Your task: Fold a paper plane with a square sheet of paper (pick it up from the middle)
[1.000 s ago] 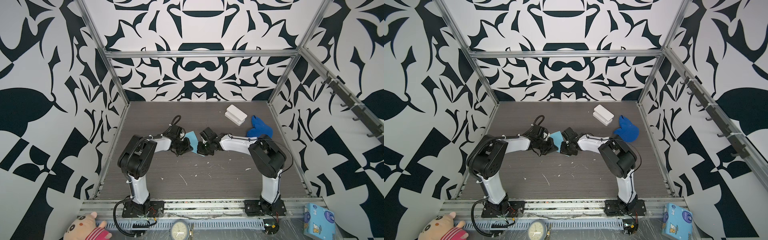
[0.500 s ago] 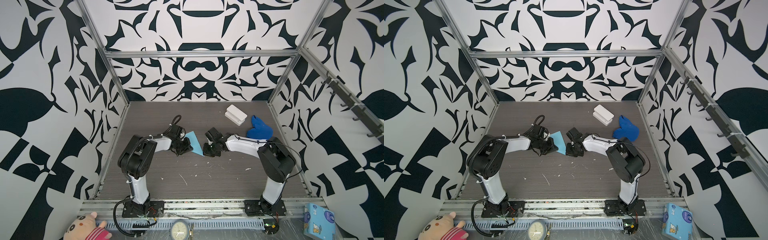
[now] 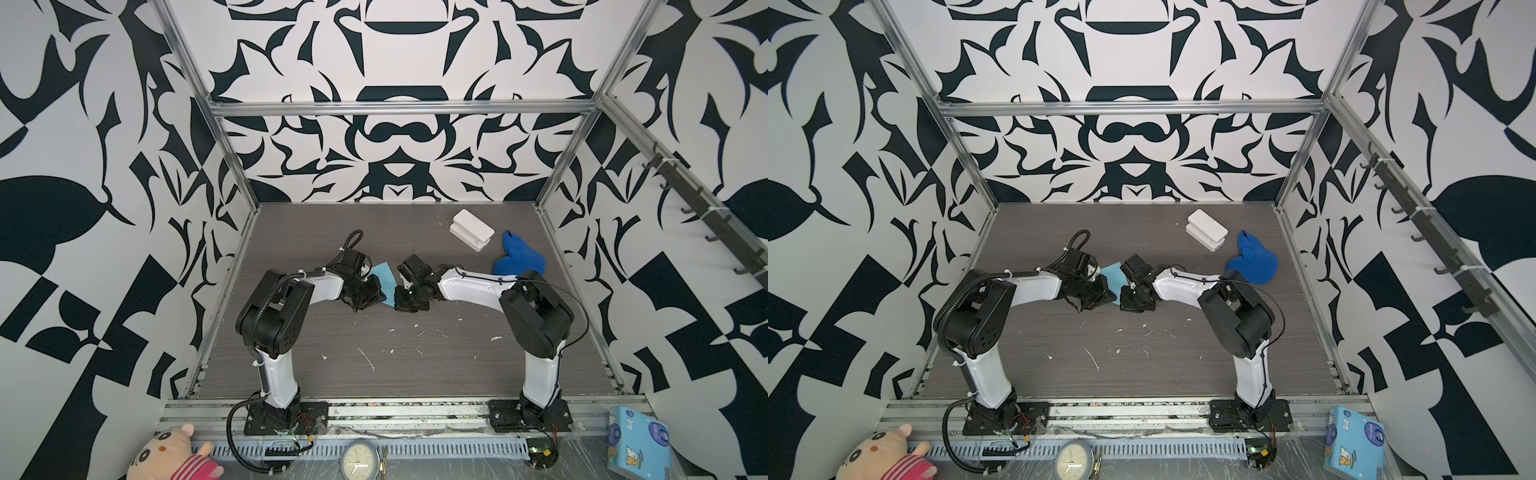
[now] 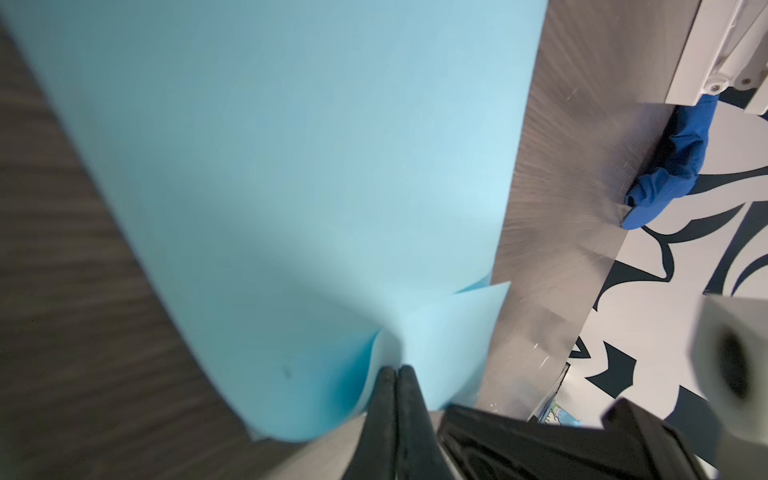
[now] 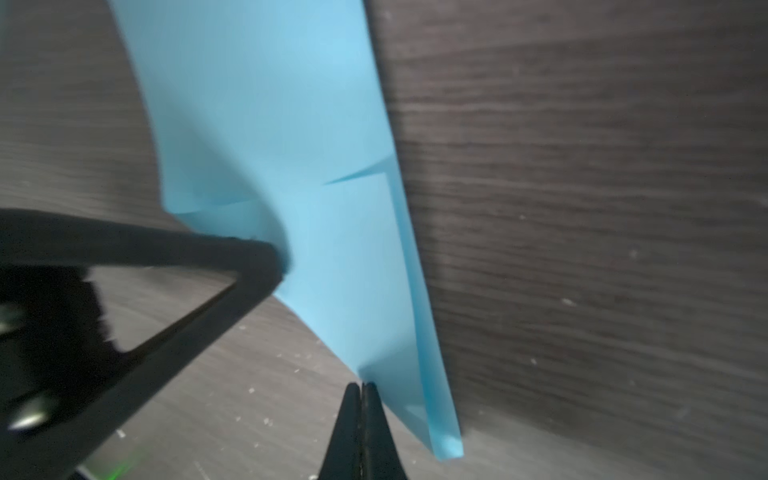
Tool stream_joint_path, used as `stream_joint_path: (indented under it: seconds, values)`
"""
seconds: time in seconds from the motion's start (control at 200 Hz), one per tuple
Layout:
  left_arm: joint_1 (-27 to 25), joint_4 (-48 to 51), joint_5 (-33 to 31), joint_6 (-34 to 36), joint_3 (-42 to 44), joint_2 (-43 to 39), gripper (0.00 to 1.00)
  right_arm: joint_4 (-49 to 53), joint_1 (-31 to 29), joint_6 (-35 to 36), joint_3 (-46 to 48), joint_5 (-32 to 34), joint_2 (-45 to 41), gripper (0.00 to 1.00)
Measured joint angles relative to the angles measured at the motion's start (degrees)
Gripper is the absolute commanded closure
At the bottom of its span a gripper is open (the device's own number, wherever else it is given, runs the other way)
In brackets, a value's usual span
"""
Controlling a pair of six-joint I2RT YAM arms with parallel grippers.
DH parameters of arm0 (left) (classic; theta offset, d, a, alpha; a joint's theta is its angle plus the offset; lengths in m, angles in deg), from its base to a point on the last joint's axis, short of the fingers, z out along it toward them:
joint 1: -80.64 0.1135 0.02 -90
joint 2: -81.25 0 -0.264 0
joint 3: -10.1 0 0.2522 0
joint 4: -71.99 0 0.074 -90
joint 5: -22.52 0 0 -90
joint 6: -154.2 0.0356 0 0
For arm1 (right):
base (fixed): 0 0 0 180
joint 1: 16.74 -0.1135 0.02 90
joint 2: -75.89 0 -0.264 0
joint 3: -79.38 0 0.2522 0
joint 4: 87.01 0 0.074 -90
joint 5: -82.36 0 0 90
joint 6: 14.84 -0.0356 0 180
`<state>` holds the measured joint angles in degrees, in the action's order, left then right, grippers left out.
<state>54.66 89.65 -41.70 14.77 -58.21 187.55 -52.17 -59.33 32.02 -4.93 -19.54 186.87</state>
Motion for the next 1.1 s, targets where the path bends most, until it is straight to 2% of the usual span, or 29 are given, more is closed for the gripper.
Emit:
stream_joint_path:
  seconds: [0.295,0.785,0.93,1.1]
  values:
    - [0.0,0.3,0.0,0.2,-0.3,0.1,0.95,-0.1,0.4,-0.5,0.8,1.2,-0.4,1.00]
    - [0.0,1.1,0.0,1.0,-0.7,0.3,0.95,1.2,2.8,-0.6,5.8,4.7,-7.1,1.00]
    - [0.0,1.2,0.0,1.1,-0.9,0.4,0.95,-1.0,1.1,0.2,4.6,3.0,-8.5,1.00]
    - [0.0,1.4,0.0,1.2,-1.0,0.4,0.95,-3.2,0.0,0.7,1.1,-0.6,-4.4,1.00]
